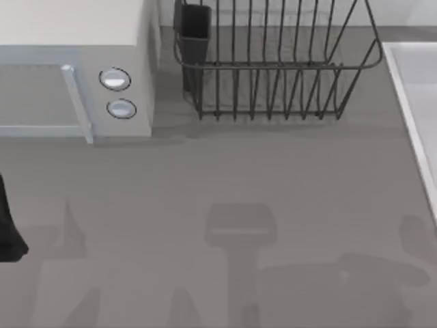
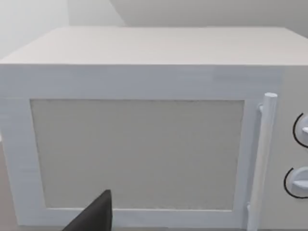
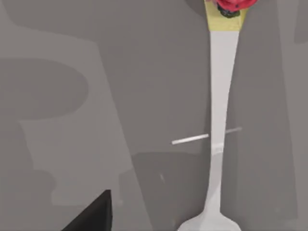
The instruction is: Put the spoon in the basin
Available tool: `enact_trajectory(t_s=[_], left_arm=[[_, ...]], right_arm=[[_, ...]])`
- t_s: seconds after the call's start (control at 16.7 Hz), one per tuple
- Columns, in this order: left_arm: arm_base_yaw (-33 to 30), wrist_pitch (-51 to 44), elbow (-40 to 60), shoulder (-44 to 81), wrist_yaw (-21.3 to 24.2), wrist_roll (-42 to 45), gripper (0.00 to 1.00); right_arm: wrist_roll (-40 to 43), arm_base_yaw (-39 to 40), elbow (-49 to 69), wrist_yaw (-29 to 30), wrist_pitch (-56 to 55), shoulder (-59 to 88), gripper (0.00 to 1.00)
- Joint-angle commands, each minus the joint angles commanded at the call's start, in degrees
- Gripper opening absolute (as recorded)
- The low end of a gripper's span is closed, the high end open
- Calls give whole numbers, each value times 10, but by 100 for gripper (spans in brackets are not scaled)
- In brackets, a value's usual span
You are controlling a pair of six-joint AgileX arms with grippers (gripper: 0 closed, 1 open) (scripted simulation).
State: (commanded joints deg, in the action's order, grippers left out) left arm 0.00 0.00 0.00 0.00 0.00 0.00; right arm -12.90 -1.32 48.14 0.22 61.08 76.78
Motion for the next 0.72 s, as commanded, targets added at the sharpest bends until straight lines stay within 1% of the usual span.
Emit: enact_trajectory(t_s=[0.3, 0.42, 0.54, 0.72], left_arm=[[0, 0, 0, 0, 0, 0, 100], [0, 0, 0, 0, 0, 0, 100], [0, 0, 0, 0, 0, 0, 100], [0, 0, 0, 0, 0, 0, 100]], right_arm=[[0, 1, -3, 0, -3, -1, 100], [0, 1, -15, 0, -23, 10, 100], [-1, 1, -39, 0, -67, 31, 100], [-2, 1, -87, 0, -166, 75, 100]])
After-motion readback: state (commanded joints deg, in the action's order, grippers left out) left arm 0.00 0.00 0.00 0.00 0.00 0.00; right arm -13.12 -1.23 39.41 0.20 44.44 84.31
